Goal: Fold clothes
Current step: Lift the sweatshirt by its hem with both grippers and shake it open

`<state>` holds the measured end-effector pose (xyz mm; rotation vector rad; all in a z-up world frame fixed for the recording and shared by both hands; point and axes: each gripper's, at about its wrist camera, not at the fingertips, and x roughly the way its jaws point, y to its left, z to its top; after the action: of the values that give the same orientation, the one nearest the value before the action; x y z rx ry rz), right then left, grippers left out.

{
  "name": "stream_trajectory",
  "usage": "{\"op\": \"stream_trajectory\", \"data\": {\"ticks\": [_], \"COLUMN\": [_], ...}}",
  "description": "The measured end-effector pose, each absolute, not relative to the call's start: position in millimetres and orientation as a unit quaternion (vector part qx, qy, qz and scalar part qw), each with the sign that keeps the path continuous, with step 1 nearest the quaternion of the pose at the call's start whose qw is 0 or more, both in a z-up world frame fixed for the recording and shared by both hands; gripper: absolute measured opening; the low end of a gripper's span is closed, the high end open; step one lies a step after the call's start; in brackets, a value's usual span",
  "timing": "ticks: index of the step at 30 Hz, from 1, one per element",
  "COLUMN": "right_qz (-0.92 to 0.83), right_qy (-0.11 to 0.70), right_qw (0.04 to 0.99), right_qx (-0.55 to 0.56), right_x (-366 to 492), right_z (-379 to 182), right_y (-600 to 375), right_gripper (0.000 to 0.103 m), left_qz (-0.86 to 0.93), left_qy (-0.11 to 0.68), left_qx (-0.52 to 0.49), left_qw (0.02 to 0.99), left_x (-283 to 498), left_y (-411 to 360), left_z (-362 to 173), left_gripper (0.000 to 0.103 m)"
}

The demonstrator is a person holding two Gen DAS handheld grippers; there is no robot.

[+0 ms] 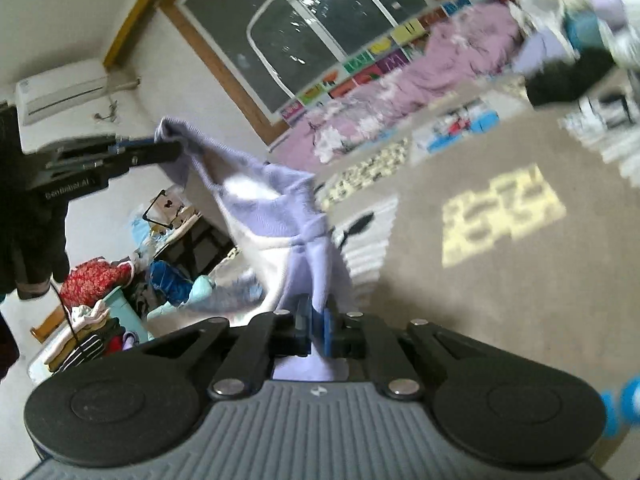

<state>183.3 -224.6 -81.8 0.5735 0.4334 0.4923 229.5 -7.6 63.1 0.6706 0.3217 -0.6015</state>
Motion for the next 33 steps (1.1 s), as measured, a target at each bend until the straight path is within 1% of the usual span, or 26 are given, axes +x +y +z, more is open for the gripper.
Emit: {"op": "stream_trajectory", "data": {"ticks": [8,14,21,26,33], "right_qz": [0.256,0.254,0.237,0.222,0.191], "right_qy": [0.162,0.156,0.149,0.132,0.096], "right_qw": [0.938,0.945,0.955,0.962,0.976], "right_qx": [0.170,0.132,0.099,0.088,0.047], "right_x": [214.7,257.8,300.3,325.3,367.6], "right_z": [20.8,79.3,121.9,142.2,170.4], "right_y": [-231.5,-240.1,-242.7,-243.5,-246.2], "right_gripper": [0.005,0.005,0.004,0.004,0.004], "left_qz": [-0.244,-0.226,-0.208,-0.199,-0.197], "left_qy": [0.162,0.173,0.171,0.162,0.117], "left_qx": [0.179,0.088,0.024,0.007,-0.012], "left_qw": [0.939,0.955,0.963,0.966,0.973], "left_x": [255.9,281.9,313.4,336.8,366.6], "left_y": [33.5,46.6,54.3,53.1,54.0], "left_z": [98.4,116.8,138.8,151.2,161.0], "left_gripper": [0.005,0.005,0.005,0.005,0.005]}}
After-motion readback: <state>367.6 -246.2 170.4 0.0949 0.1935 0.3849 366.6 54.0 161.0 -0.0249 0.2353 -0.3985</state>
